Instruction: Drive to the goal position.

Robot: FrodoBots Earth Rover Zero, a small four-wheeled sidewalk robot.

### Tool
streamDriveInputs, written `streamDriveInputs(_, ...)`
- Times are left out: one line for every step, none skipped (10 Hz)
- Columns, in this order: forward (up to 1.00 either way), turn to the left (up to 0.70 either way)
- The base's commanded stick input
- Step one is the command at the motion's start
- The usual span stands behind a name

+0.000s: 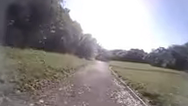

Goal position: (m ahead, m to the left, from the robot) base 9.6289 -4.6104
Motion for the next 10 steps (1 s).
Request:
streamDriveInputs(0.50, 0.00)
streamDriveInputs(0.50, 0.00)
streamDriveInputs(0.50, 0.00)
streamDriveInputs(0.50, 0.00)
streamDriveInputs(0.50, 0.00)
streamDriveInputs(0.50, 0.00)
streamDriveInputs(0.50, 0.00)
streamDriveInputs(0.50, 0.00)
streamDriveInputs(0.50, 0.00)
streamDriveInputs(0.50, 0.00)
